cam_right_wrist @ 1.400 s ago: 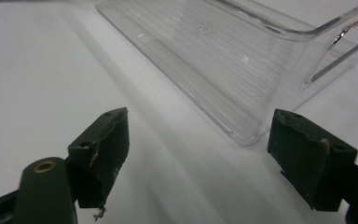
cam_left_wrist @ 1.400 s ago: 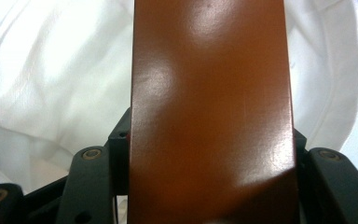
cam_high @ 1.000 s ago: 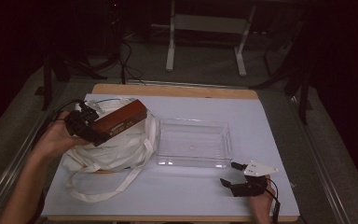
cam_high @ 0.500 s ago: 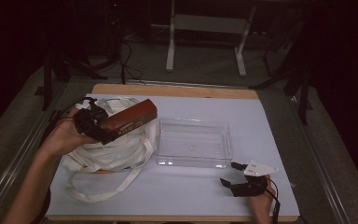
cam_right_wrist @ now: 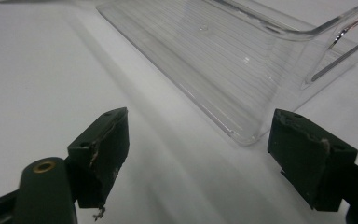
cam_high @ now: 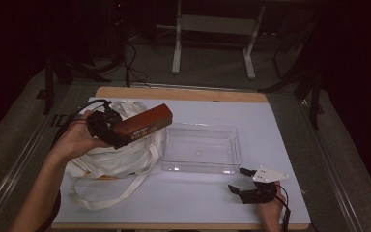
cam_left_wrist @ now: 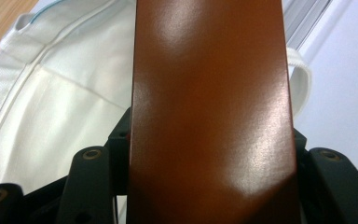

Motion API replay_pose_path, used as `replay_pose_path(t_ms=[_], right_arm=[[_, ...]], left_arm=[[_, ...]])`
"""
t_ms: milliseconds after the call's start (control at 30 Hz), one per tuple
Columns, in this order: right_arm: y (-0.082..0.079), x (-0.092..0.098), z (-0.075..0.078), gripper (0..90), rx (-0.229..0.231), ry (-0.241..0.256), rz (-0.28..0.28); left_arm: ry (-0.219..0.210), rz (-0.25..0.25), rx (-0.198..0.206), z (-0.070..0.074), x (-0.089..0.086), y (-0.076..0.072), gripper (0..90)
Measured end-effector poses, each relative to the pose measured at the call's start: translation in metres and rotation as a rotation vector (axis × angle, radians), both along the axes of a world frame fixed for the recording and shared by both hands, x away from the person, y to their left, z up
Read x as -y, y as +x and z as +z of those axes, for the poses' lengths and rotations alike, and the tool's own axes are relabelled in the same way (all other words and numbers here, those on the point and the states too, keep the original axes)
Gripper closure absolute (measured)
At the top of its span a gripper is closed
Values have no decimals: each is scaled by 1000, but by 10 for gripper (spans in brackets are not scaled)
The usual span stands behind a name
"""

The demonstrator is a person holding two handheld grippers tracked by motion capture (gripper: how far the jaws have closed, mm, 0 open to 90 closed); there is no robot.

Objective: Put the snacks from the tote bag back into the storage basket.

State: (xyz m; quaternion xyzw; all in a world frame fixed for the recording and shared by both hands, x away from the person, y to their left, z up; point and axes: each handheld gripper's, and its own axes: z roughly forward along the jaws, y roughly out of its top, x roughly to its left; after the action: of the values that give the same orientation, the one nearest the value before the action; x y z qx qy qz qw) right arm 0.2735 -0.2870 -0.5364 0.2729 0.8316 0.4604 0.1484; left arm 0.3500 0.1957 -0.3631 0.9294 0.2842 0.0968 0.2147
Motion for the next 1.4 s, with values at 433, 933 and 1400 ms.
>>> replay_pose_path(t_ms=[433,933,1400], right_arm=[[0,0,0,205,0,2,1],[0,0,0,205,2,3,1],[0,0,0,205,0,5,2]], left_arm=[[24,-65,7,0,19,2,439],[40,-143,35,-2,34,3,441],[42,-219,52,-6,50,3,441]])
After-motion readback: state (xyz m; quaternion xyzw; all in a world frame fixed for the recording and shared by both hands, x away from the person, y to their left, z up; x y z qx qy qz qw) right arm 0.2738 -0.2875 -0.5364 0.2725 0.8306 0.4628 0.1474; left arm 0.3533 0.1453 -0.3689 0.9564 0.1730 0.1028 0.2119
